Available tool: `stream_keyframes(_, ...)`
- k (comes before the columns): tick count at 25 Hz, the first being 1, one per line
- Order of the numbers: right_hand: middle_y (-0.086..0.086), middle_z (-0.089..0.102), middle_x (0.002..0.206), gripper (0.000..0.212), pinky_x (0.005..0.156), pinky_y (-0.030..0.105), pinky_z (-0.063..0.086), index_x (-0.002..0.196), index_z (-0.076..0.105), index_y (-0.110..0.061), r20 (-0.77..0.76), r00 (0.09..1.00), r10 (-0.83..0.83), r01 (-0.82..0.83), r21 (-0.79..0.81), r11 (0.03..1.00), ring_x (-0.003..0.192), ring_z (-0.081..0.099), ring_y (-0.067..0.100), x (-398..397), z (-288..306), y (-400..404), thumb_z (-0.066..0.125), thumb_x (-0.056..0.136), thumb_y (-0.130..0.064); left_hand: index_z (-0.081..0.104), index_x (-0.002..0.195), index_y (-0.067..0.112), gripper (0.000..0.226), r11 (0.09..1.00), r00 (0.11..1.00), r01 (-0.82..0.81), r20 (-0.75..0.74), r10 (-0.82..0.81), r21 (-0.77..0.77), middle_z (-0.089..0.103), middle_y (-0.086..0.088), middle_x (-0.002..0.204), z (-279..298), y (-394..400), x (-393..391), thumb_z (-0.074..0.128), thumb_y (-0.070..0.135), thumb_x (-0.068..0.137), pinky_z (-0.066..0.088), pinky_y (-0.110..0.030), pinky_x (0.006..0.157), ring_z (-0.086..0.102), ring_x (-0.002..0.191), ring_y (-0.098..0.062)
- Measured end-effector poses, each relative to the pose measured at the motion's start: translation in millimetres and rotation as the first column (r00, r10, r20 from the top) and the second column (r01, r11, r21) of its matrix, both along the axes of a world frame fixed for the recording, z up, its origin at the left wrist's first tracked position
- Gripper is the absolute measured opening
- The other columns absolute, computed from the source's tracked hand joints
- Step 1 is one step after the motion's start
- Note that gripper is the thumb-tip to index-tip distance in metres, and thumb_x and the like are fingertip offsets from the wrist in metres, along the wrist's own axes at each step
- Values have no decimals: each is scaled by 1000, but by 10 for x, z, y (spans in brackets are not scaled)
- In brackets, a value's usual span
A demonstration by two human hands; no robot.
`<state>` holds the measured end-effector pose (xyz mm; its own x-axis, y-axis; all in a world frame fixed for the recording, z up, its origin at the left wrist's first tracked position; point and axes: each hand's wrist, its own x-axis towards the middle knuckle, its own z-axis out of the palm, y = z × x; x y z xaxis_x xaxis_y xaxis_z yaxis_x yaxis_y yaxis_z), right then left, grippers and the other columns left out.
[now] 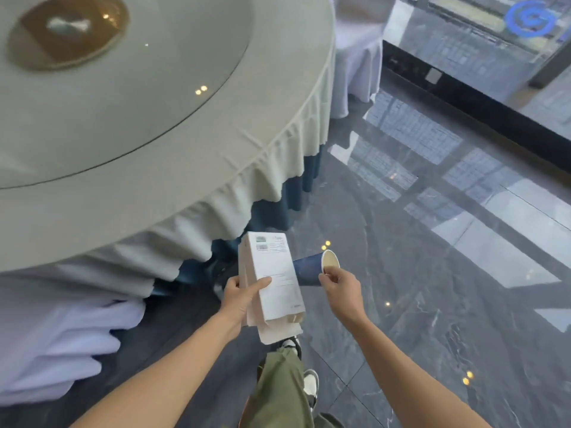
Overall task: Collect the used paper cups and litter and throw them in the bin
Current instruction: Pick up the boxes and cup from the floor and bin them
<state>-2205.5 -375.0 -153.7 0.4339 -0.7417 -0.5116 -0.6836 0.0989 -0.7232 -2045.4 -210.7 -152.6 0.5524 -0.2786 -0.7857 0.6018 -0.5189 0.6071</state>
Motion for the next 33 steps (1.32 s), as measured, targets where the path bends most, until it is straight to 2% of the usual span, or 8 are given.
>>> stream_keyframes(3, -7, 59, 78, 11, 54, 21, 34, 86, 67, -27, -50, 998, 37, -33, 76, 997, 59, 45, 6, 238, -232, 343, 60, 93, -22, 51, 131, 13, 59, 997, 997, -73, -25, 74, 16, 69, -6, 115, -129, 601, 193, 86, 26, 85, 54, -36, 68, 68, 96, -22)
stream_keyframes(9, 5, 74, 95, 22, 68, 37, 52, 107, 76, -15, -174, 981, 82, -62, 121, 991, 75, 62, 19, 885, -842, 911, 59, 93, -16, 55, 134, 12, 73, 981, 977, -167, -120, 178, 101, 74, -10, 121, -696, 1626, 595, 91, 39, 76, 59, -40, 67, 73, 106, -32)
stream_keyframes(16, 14, 73, 110, 29, 91, 50, 57, 115, 75, -19, -344, 909, 236, -262, -31, 965, 106, 65, 37, 1729, -1869, 1336, 56, 94, -17, 63, 133, 14, 65, 985, 939, -139, -303, 164, 102, 81, -9, 115, -1530, 2264, 1154, 87, 44, 81, 63, -34, 56, 79, 103, -32)
stream_keyframes(24, 6, 72, 115, 30, 95, 44, 49, 116, 75, -17, -565, 681, 466, -636, -141, 758, 111, 57, 30, 2185, -3230, 1665, 49, 101, -17, 62, 136, 24, 85, 993, 948, -108, -298, 114, 37, 81, 0, 119, -2502, 2285, 1384, 92, 58, 65, 64, -45, 82, 77, 112, -26)
stream_keyframes(26, 6, 72, 114, 29, 97, 43, 52, 117, 74, -18, -551, 649, 525, -656, -57, 752, 110, 62, 29, 2223, -3475, 1723, 50, 101, -17, 63, 134, 25, 81, 992, 952, -115, -282, 122, 42, 81, 1, 119, -2665, 2274, 1413, 92, 57, 66, 62, -49, 89, 76, 113, -26)
stream_keyframes(29, 9, 73, 103, 29, 82, 44, 63, 114, 72, -15, -480, 587, 652, -673, 159, 723, 90, 71, 29, 2121, -3635, 1798, 50, 96, -8, 62, 133, 25, 81, 988, 947, -143, -283, 153, 55, 81, 1, 118, -2753, 2272, 1407, 92, 56, 66, 61, -53, 93, 75, 113, -27)
stream_keyframes(31, 7, 73, 104, 32, 80, 43, 64, 114, 73, -16, -472, 621, 626, -621, 192, 760, 89, 71, 28, 1977, -3598, 1762, 49, 95, -6, 62, 134, 25, 88, 989, 952, -127, -271, 142, 72, 80, 1, 119, -2716, 2235, 1382, 94, 60, 60, 59, -55, 98, 74, 114, -27)
stream_keyframes(33, 5, 75, 107, 30, 84, 46, 62, 111, 74, -19, -408, 730, 549, -514, 202, 834, 92, 70, 28, 1846, -3449, 1685, 48, 97, -14, 61, 133, 24, 93, 991, 955, -118, -264, 132, 68, 80, 0, 120, -2618, 2124, 1363, 94, 63, 55, 57, -57, 101, 74, 115, -27)
